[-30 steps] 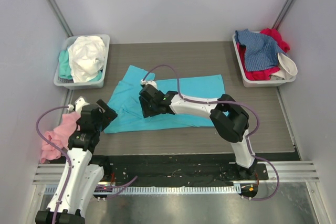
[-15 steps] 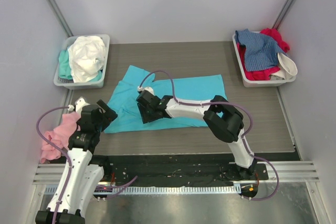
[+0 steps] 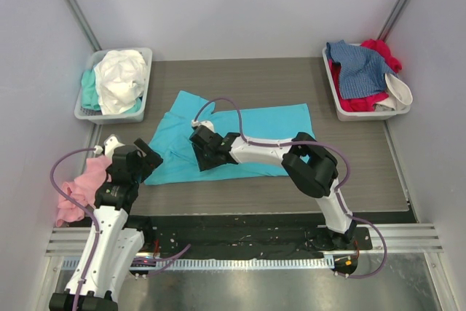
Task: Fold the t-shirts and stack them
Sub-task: Fold the tshirt
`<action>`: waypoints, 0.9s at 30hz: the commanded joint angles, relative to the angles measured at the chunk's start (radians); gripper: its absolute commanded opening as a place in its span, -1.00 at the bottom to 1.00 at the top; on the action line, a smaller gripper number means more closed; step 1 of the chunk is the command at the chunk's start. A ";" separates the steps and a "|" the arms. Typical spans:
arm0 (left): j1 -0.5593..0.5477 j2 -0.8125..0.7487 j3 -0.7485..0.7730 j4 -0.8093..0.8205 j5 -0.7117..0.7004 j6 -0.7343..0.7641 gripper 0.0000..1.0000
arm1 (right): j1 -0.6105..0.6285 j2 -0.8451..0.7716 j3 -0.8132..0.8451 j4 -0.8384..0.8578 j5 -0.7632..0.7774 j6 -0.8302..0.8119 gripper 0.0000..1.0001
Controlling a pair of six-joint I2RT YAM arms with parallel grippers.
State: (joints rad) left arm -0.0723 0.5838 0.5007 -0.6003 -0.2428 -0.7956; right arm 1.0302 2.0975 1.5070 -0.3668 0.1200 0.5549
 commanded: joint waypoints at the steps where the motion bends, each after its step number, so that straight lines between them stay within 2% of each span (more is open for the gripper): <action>1: 0.003 -0.010 -0.004 0.016 0.008 0.012 0.99 | 0.001 0.006 -0.008 0.016 0.023 0.004 -0.18; 9: 0.003 -0.009 -0.004 0.016 0.011 0.013 0.99 | 0.002 0.013 -0.011 0.016 0.020 0.008 -0.37; 17: 0.003 -0.009 -0.004 0.017 0.011 0.015 0.99 | 0.001 0.016 -0.021 0.017 0.023 0.011 -0.46; 27: 0.003 -0.013 -0.010 0.017 0.010 0.013 0.99 | 0.001 0.010 -0.030 0.017 0.027 0.016 -0.82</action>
State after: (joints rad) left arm -0.0723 0.5838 0.5003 -0.6003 -0.2420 -0.7956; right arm 1.0298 2.0991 1.4937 -0.3573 0.1444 0.5591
